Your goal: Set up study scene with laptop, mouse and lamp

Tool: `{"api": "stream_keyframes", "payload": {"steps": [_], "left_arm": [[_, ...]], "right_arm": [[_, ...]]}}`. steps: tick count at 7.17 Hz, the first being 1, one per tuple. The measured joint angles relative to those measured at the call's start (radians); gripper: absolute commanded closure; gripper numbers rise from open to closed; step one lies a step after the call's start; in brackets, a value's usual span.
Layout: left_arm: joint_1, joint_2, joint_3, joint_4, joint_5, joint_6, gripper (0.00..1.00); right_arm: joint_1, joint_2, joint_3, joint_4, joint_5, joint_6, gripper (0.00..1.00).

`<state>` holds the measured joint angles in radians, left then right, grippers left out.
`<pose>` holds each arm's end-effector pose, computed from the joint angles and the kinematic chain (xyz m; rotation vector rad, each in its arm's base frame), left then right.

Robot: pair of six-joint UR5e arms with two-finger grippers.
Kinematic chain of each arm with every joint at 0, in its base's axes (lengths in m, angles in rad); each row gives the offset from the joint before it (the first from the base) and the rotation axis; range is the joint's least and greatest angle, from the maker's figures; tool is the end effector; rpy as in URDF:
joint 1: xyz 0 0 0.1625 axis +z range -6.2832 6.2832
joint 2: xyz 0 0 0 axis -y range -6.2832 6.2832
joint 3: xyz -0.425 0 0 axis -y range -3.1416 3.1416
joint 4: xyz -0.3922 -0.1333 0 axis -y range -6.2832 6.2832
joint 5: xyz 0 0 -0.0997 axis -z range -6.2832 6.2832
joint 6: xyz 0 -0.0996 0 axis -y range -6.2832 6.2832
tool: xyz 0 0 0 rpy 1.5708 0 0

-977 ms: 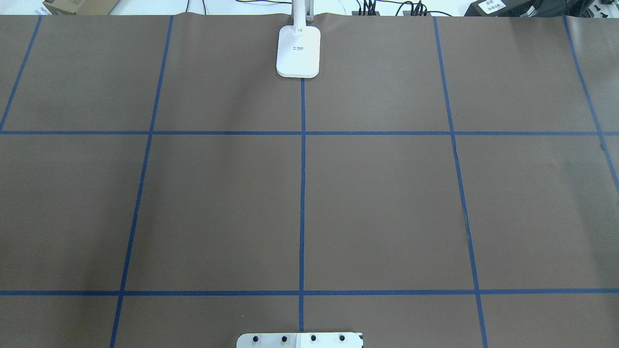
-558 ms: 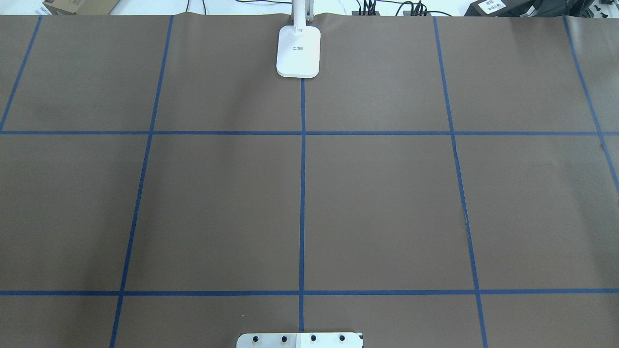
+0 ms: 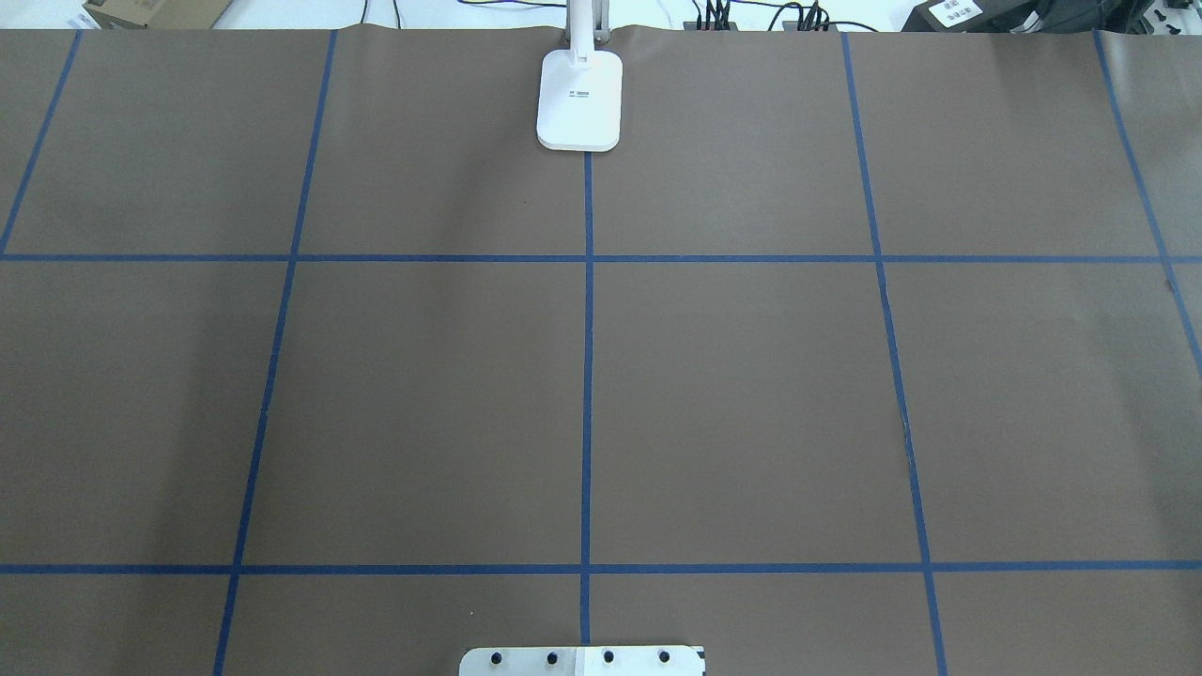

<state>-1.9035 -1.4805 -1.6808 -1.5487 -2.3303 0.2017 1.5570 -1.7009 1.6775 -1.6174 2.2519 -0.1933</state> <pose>-0.2092 -0.4073 0.6505 0.1985 0.7337 -0.1255 0.0646 -0.4319 0.6772 -0.0060 -0.6850 -0.1751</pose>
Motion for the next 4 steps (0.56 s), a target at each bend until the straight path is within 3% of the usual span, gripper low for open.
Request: {"api": "stream_keyframes", "payload": {"steps": [4], "left_arm": [[-0.188,0.044,-0.057,0.283,0.007,-0.089,0.0]], "right_arm": [[0.0,-0.001,-0.002,0.001,0.0,0.0,0.0]]}}
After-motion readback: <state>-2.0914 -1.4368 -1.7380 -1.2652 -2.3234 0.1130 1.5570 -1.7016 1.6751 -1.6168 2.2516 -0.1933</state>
